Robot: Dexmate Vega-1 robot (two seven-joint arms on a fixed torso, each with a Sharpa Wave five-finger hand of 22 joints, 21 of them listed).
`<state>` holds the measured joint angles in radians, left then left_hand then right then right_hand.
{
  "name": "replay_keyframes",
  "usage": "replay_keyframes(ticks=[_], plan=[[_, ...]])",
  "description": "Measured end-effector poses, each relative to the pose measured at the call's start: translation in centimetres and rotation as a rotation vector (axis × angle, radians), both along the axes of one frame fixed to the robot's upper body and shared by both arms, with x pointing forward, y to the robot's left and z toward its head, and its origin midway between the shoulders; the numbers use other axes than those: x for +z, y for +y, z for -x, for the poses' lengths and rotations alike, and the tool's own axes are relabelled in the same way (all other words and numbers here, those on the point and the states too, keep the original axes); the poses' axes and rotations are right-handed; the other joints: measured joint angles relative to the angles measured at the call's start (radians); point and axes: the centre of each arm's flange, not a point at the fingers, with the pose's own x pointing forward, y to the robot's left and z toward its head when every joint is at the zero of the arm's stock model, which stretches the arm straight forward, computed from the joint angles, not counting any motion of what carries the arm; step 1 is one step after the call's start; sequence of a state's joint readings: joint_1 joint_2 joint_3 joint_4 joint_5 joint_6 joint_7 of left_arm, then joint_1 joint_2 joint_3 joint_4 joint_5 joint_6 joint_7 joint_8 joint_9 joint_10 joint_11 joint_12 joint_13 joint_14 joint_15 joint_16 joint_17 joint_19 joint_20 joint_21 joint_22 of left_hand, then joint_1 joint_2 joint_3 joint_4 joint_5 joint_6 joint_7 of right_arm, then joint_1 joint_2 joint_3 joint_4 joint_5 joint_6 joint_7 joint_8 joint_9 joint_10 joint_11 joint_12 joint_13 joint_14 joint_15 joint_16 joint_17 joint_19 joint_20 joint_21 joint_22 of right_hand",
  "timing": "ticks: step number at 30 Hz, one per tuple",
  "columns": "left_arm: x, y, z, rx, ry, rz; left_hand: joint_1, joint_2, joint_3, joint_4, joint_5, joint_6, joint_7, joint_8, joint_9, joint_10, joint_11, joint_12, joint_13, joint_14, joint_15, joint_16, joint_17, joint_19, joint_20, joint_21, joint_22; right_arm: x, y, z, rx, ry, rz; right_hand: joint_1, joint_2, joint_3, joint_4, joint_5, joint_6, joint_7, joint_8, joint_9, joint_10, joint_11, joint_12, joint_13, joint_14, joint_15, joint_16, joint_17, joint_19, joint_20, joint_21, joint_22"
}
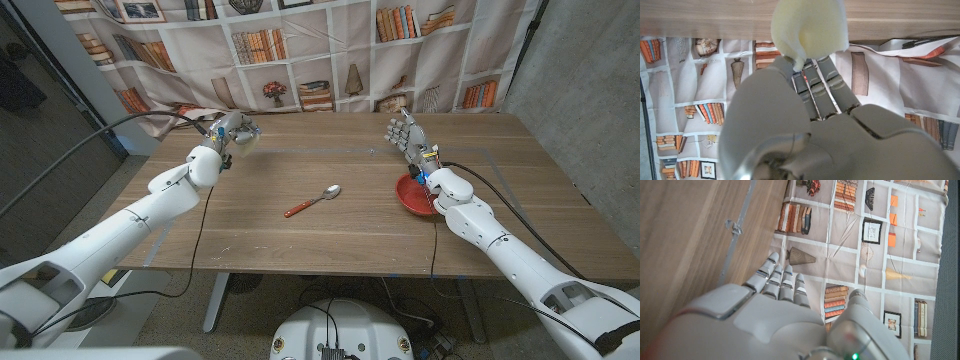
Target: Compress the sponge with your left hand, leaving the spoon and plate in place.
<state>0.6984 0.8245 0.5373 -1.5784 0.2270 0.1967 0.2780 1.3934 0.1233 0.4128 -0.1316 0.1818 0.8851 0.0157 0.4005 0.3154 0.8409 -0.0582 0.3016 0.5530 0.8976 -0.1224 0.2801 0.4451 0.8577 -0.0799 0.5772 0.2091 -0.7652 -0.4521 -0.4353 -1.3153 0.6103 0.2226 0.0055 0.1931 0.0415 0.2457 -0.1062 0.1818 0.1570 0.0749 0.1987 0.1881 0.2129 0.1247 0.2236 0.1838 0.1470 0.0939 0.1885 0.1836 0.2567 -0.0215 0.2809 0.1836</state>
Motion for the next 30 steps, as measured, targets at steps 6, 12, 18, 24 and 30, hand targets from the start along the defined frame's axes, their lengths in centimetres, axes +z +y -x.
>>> replay_keyframes(ticks=[6, 12, 18, 24, 30], plan=[[-0.1, 0.3, 0.0, 0.019, 0.020, -0.021, 0.002, 0.005, 0.004, 0.004, 0.000, -0.033, -0.008, -0.022, -0.013, -0.030, -0.001, -0.032, -0.011, -0.052, 0.016, -0.030, -0.009, -0.053, 0.013, 0.000, -0.005, -0.1, 0.2, -0.1, 0.003, 0.003, 0.001, 0.000, 0.000, 0.000, 0.000, 0.000, 0.000, 0.000, 0.000, 0.000, 0.000, 0.000, 0.000, 0.000, 0.000, 0.000, 0.000, 0.000, 0.000, 0.000, 0.000, 0.000], [-0.2, 0.6, -0.1, 0.036, 0.047, -0.046, -0.046, 0.002, -0.008, 0.031, 0.001, -0.046, -0.010, -0.031, -0.021, -0.039, -0.003, -0.047, -0.020, -0.070, 0.019, -0.040, -0.019, -0.069, 0.016, 0.004, -0.011, -0.1, 0.4, -0.2, 0.008, 0.005, 0.003, 0.000, 0.000, 0.000, 0.000, 0.000, 0.000, 0.000, 0.000, 0.000, 0.000, 0.000, 0.000, 0.000, 0.001, -0.001, 0.000, 0.000, 0.004, 0.004, 0.000, 0.000], [-0.4, 0.9, -0.4, 0.049, 0.071, -0.062, -0.086, -0.002, -0.017, 0.041, 0.004, -0.057, -0.010, -0.039, -0.027, -0.044, 0.002, -0.054, -0.029, -0.078, 0.024, -0.048, -0.028, -0.077, 0.020, 0.003, -0.014, -0.2, 0.5, -0.3, 0.011, 0.013, 0.006, 0.000, 0.000, 0.000, 0.000, 0.000, 0.000, 0.000, 0.000, 0.000, 0.000, 0.000, 0.000, 0.000, 0.001, -0.001, 0.000, 0.000, 0.004, 0.004, -0.004, 0.000], [-0.7, 1.2, -0.8, 0.068, 0.097, -0.084, -0.093, -0.008, -0.015, 0.048, 0.004, -0.069, -0.008, -0.051, -0.032, -0.058, 0.000, -0.070, -0.035, -0.096, 0.031, -0.059, -0.037, -0.101, 0.034, 0.003, -0.019, -0.3, 0.7, -0.5, 0.013, 0.021, 0.009, 0.000, 0.000, 0.000, 0.000, 0.000, 0.000, 0.000, 0.000, 0.000, 0.000, 0.000, 0.000, 0.000, 0.001, -0.001, 0.000, 0.000, 0.004, 0.004, -0.004, 0.000], [-0.9, 1.3, -1.2, 0.088, 0.112, -0.110, -0.101, -0.001, -0.015, 0.048, 0.004, -0.078, -0.007, -0.057, -0.037, -0.068, -0.002, -0.077, -0.039, -0.107, 0.032, -0.063, -0.042, -0.110, 0.036, 0.003, -0.023, -0.4, 0.9, -0.6, 0.015, 0.026, 0.009, 0.000, 0.000, 0.000, 0.000, 0.000, 0.000, 0.000, 0.000, 0.000, 0.000, 0.000, 0.000, 0.000, 0.001, -0.001, 0.000, 0.000, 0.004, 0.004, -0.004, 0.000]])
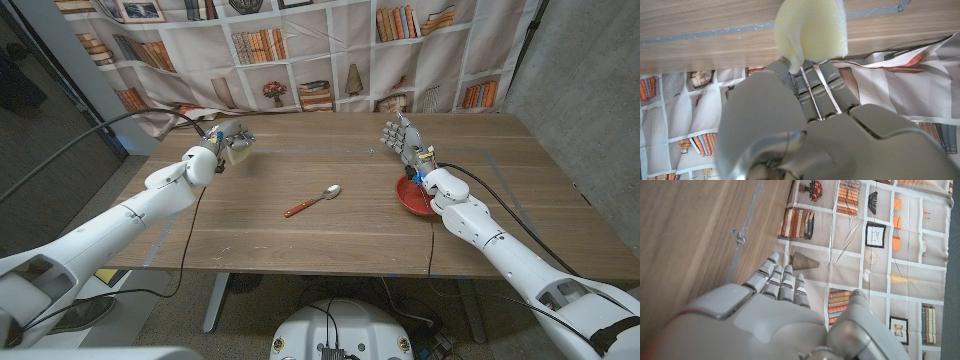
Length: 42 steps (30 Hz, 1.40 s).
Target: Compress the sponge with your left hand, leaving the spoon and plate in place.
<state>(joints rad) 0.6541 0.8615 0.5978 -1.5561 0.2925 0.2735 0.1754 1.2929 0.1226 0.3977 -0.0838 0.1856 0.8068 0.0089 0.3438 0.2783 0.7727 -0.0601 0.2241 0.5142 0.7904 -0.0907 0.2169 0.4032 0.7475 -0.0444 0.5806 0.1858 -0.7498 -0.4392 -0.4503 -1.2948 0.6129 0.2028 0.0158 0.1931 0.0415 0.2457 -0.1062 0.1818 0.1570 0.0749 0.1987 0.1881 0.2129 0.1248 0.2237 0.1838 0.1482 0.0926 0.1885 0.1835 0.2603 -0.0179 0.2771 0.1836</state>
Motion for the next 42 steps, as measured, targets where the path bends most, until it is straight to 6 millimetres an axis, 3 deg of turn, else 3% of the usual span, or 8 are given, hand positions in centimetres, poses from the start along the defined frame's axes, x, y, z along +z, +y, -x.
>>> replay_keyframes(ticks=[18, 22, 26, 31, 35, 42], plan=[[-0.3, 0.0, -0.9, 0.043, 0.037, -0.094, -0.059, -0.025, -0.018, 0.018, -0.005, -0.036, -0.025, -0.041, -0.029, -0.046, -0.026, -0.028, -0.024, -0.078, 0.021, -0.014, -0.009, -0.096, 0.000, -0.031, 0.000, -0.2, 0.2, -0.2, -0.002, 0.008, -0.004, 0.000, 0.000, 0.000, 0.000, 0.000, 0.000, 0.000, 0.000, 0.000, 0.000, 0.000, 0.000, 0.000, 0.000, 0.000, 0.000, 0.000, 0.000, 0.000, -0.004, 0.000], [-0.5, -0.3, -1.2, 0.046, 0.051, -0.113, -0.092, -0.040, -0.033, 0.033, -0.008, -0.054, -0.027, -0.052, -0.037, -0.063, -0.027, -0.032, -0.032, -0.100, 0.025, -0.020, -0.018, -0.118, 0.007, -0.039, 0.000, -0.2, 0.2, -0.3, -0.003, 0.009, -0.005, 0.000, 0.000, 0.000, 0.000, 0.000, 0.000, 0.000, 0.000, 0.000, 0.000, 0.000, 0.000, 0.000, 0.000, 0.000, 0.000, 0.000, 0.000, 0.000, -0.004, 0.000], [-0.8, -0.6, -1.4, 0.048, 0.072, -0.136, -0.106, -0.052, -0.034, 0.033, -0.008, -0.092, -0.024, -0.077, -0.046, -0.106, -0.023, -0.040, -0.041, -0.147, 0.029, -0.026, -0.027, -0.149, 0.016, -0.049, 0.000, -0.2, 0.2, -0.3, -0.003, 0.009, -0.005, 0.000, 0.000, 0.000, 0.000, 0.000, 0.000, 0.000, 0.000, 0.000, 0.000, 0.000, 0.000, 0.000, -0.001, -0.001, 0.000, 0.000, 0.000, 0.000, -0.004, 0.000], [-1.1, -0.8, -1.6, 0.060, 0.104, -0.167, -0.140, -0.077, -0.057, 0.040, -0.012, -0.130, -0.023, -0.100, -0.055, -0.133, -0.017, -0.040, -0.049, -0.189, 0.033, -0.029, -0.037, -0.180, 0.020, -0.066, -0.005, -0.3, 0.1, -0.2, -0.004, 0.012, -0.003, 0.000, 0.000, 0.000, 0.000, 0.000, 0.000, 0.000, 0.000, 0.000, 0.000, 0.000, 0.000, 0.000, -0.001, -0.002, 0.000, 0.000, 0.000, 0.000, -0.004, 0.000], [-1.1, -1.3, -1.6, 0.061, 0.120, -0.190, -0.166, -0.085, -0.068, 0.051, -0.012, -0.141, -0.023, -0.108, -0.059, -0.158, -0.021, -0.040, -0.055, -0.215, 0.035, -0.029, -0.045, -0.202, 0.027, -0.078, -0.005, -0.4, -0.1, -0.2, -0.005, 0.017, -0.003, 0.000, 0.000, 0.000, 0.000, 0.000, 0.000, 0.000, 0.000, 0.000, 0.000, 0.000, 0.000, 0.000, -0.002, -0.002, 0.000, 0.000, 0.000, 0.000, -0.004, 0.000], [-1.3, -1.4, -1.6, 0.084, 0.141, -0.220, -0.183, -0.099, -0.082, 0.048, -0.012, -0.155, -0.027, -0.116, -0.065, -0.206, -0.026, -0.040, -0.069, -0.289, 0.043, -0.036, -0.068, -0.265, 0.044, -0.112, -0.005, -0.4, -0.2, -0.2, -0.002, 0.018, 0.000, 0.000, 0.000, 0.000, 0.000, 0.000, 0.000, 0.000, 0.000, 0.000, 0.000, 0.000, 0.000, 0.000, 0.003, 0.002, 0.000, 0.000, 0.000, 0.000, -0.004, 0.000]])
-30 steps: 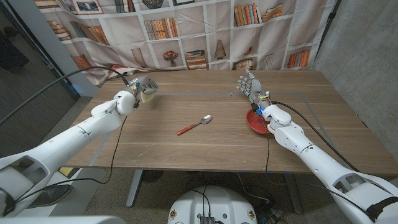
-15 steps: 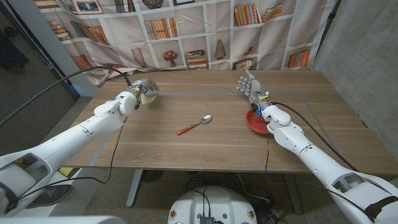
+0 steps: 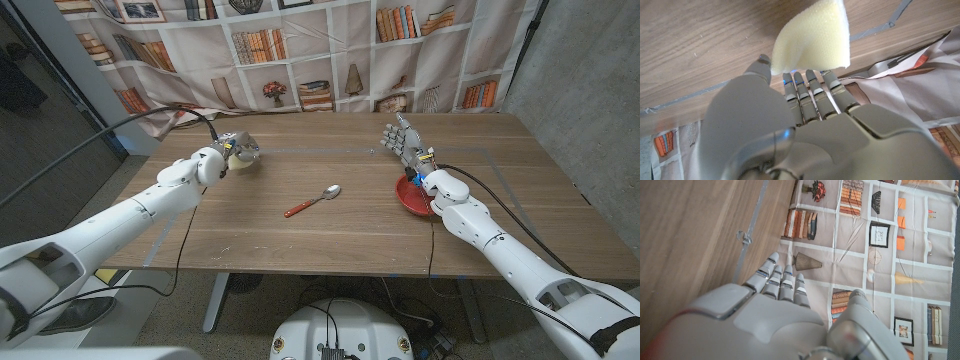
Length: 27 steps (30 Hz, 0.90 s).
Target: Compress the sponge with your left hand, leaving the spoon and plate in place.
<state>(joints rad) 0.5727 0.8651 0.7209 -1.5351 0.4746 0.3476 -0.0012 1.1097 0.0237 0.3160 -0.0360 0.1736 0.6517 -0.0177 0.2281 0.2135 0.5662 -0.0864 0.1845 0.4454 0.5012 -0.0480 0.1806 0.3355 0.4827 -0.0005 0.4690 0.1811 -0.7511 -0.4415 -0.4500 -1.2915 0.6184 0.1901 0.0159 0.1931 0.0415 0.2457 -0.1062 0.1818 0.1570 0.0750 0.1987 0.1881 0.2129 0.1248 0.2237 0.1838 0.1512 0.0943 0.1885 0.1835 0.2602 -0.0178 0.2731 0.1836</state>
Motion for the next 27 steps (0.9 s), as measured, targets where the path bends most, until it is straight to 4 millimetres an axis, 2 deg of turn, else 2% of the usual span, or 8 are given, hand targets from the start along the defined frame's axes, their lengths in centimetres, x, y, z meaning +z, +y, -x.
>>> replay_keyframes(ticks=[6, 15, 27], plan=[[-0.11, -0.40, 0.09, 0.009, 0.004, -0.019, -0.006, -0.006, 0.000, 0.000, 0.000, 0.000, 0.000, 0.000, 0.000, -0.012, 0.002, 0.000, -0.005, -0.012, 0.002, 0.000, -0.006, -0.021, 0.006, -0.012, -0.004, -0.17, -0.12, -0.09, 0.005, 0.005, 0.003, 0.000, 0.000, 0.000, 0.000, 0.000, 0.004, 0.004, 0.000, 0.000, 0.000, 0.000, 0.000, 0.000, 0.000, 0.000, 0.000, 0.000, 0.000, 0.000, 0.000, 0.000], [-0.14, -0.50, 0.25, 0.032, 0.008, -0.034, -0.012, -0.012, -0.011, 0.003, 0.004, -0.016, -0.016, -0.012, 0.000, -0.037, -0.004, 0.000, -0.010, -0.036, 0.000, 0.000, -0.018, -0.043, 0.011, -0.028, -0.004, -0.08, -0.28, -0.23, 0.008, 0.008, 0.006, 0.000, 0.000, 0.000, 0.000, 0.000, 0.004, 0.004, 0.000, 0.000, 0.000, 0.000, 0.000, 0.000, 0.001, -0.001, 0.000, 0.000, 0.000, 0.000, 0.000, 0.000], [-0.71, -0.80, 0.61, 0.040, 0.014, -0.042, -0.041, -0.022, -0.023, 0.015, 0.004, -0.032, -0.011, -0.014, -0.005, -0.052, -0.008, 0.000, -0.019, -0.050, 0.003, 0.000, -0.029, -0.058, 0.011, -0.040, -0.004, -0.12, -0.34, -0.37, 0.017, 0.013, 0.012, 0.004, 0.004, -0.003, -0.003, 0.000, 0.004, 0.004, 0.000, 0.000, 0.000, 0.000, 0.000, 0.000, 0.001, -0.001, 0.000, 0.000, 0.000, 0.000, -0.008, 0.000]])
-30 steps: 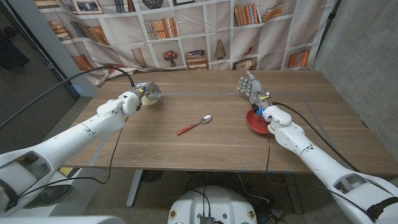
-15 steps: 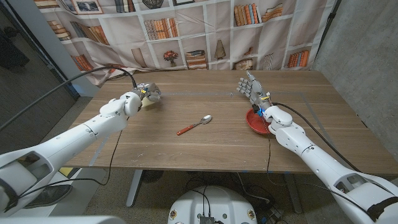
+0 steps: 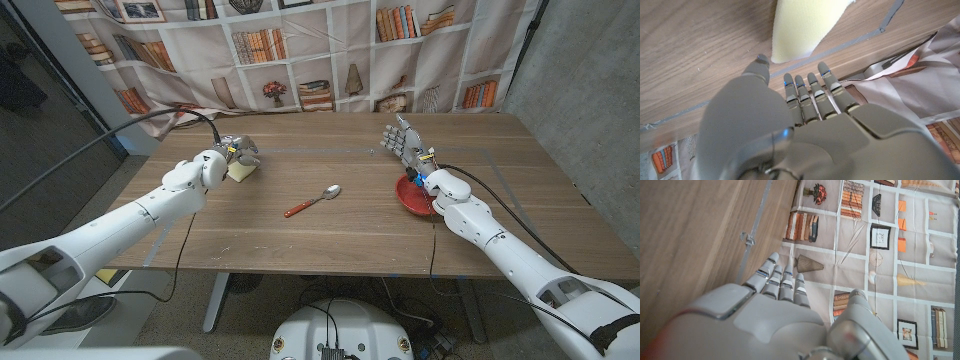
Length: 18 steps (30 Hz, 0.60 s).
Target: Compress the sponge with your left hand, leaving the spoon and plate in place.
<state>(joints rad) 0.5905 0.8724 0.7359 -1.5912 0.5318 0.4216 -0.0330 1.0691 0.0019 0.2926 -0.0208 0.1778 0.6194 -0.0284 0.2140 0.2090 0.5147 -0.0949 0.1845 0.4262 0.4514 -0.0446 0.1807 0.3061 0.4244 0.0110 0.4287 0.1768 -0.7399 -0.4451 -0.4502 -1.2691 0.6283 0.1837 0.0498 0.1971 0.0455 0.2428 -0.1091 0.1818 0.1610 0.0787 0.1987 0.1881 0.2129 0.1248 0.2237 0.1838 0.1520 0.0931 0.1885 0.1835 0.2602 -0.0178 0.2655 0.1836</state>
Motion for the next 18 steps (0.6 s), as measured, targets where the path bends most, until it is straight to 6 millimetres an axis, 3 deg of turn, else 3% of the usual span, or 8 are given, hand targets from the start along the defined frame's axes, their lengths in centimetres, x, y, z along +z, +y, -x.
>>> replay_keyframes(ticks=[11, 16, 18], plan=[[1.1, 0.6, 1.4, -0.021, -0.067, 0.056, -0.050, 0.008, -0.024, 0.024, 0.004, 0.004, -0.004, 0.000, 0.001, 0.000, 0.000, 0.005, -0.009, 0.000, 0.000, 0.012, -0.009, 0.000, 0.000, -0.007, 0.001, -0.1, 0.1, 0.2, 0.003, -0.008, -0.002, 0.000, 0.000, 0.000, 0.000, 0.000, 0.000, 0.000, 0.000, 0.000, 0.000, 0.000, 0.000, 0.000, 0.000, 0.000, 0.000, 0.000, 0.007, -0.007, 0.000, 0.000], [1.7, 1.1, 2.3, -0.083, -0.113, 0.143, -0.091, 0.041, -0.028, 0.056, 0.008, -0.003, 0.003, 0.000, 0.003, 0.000, 0.001, 0.005, -0.015, 0.003, -0.002, 0.013, -0.014, -0.006, 0.006, -0.012, 0.003, -0.2, 0.2, 0.4, 0.003, -0.015, -0.006, 0.000, 0.000, 0.000, 0.000, -0.004, 0.000, 0.000, 0.000, 0.000, 0.000, 0.000, 0.000, 0.000, 0.000, 0.000, 0.000, 0.000, 0.007, -0.007, 0.000, 0.000], [1.9, 1.2, 2.5, -0.119, -0.126, 0.189, -0.128, 0.056, -0.034, 0.080, 0.008, -0.013, 0.013, 0.000, 0.003, 0.001, 0.020, 0.005, -0.021, 0.003, -0.002, 0.013, -0.018, -0.013, 0.013, -0.017, 0.003, -0.2, 0.2, 0.6, 0.002, -0.019, -0.008, 0.000, 0.000, 0.000, 0.000, -0.005, 0.000, 0.000, 0.000, 0.000, 0.000, 0.000, 0.000, 0.000, 0.000, 0.000, 0.000, 0.000, 0.007, -0.007, 0.000, 0.000]])
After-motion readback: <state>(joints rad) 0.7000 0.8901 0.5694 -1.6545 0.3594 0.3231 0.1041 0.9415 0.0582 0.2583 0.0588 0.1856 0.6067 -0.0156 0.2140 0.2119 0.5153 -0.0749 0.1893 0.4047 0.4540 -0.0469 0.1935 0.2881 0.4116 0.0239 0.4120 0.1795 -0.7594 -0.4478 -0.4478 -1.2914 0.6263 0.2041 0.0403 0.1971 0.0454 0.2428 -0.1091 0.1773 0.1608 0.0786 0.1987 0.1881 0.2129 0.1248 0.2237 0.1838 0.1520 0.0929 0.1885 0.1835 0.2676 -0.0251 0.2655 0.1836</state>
